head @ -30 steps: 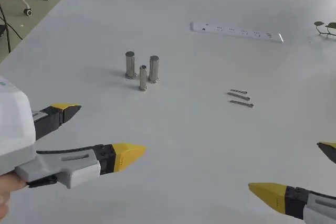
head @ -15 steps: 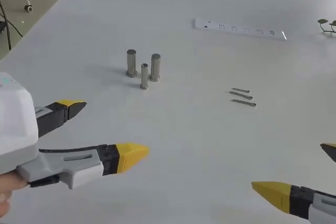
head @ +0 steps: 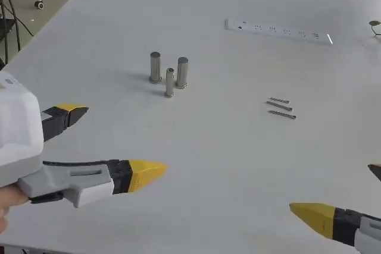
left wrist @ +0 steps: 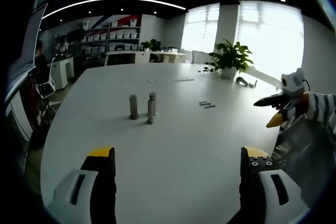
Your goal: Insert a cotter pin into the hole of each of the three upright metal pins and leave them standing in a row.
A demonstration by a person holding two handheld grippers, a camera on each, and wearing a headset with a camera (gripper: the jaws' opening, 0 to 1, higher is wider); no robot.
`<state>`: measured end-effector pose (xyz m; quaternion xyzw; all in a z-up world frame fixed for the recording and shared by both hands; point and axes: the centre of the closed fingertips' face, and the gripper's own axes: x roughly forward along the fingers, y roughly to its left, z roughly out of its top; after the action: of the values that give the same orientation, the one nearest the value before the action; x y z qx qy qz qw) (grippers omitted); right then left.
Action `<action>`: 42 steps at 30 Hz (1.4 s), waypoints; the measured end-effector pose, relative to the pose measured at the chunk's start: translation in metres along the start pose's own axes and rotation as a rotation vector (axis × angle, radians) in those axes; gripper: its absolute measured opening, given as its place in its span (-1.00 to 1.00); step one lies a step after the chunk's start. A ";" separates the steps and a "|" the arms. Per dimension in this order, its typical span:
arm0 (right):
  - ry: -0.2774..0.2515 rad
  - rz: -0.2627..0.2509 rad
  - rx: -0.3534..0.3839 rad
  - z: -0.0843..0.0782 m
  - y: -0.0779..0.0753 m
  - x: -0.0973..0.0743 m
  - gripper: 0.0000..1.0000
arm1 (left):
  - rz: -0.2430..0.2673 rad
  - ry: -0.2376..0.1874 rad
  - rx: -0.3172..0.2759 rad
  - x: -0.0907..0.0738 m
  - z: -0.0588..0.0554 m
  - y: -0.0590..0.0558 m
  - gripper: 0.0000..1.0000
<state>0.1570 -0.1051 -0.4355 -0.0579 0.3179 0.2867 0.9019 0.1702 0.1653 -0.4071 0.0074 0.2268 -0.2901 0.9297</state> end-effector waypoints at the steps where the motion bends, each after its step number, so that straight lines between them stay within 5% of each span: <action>1: 0.004 0.001 -0.002 -0.001 0.000 0.000 0.97 | -0.002 -0.002 -0.006 0.000 0.000 -0.001 0.97; 11: -0.029 0.001 0.025 0.009 0.000 0.000 0.97 | 0.001 0.030 0.044 0.006 0.000 -0.002 0.93; 20: -0.034 -0.013 0.011 0.014 -0.004 -0.001 0.97 | -0.011 0.037 0.015 0.011 0.002 0.002 0.79; 26: -0.032 -0.010 0.015 0.015 -0.005 0.002 0.97 | -0.015 0.031 0.016 0.015 0.009 0.005 0.74; 36: -0.046 0.002 0.028 0.021 -0.007 -0.001 0.97 | -0.041 -0.008 0.036 0.029 0.034 0.014 0.39; 42: -0.069 0.003 0.052 0.025 -0.007 -0.003 0.97 | -0.012 0.029 0.089 0.043 0.039 0.027 0.40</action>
<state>0.1725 -0.1054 -0.4146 -0.0242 0.2941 0.2814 0.9131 0.2321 0.1592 -0.3937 0.0519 0.2273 -0.3052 0.9233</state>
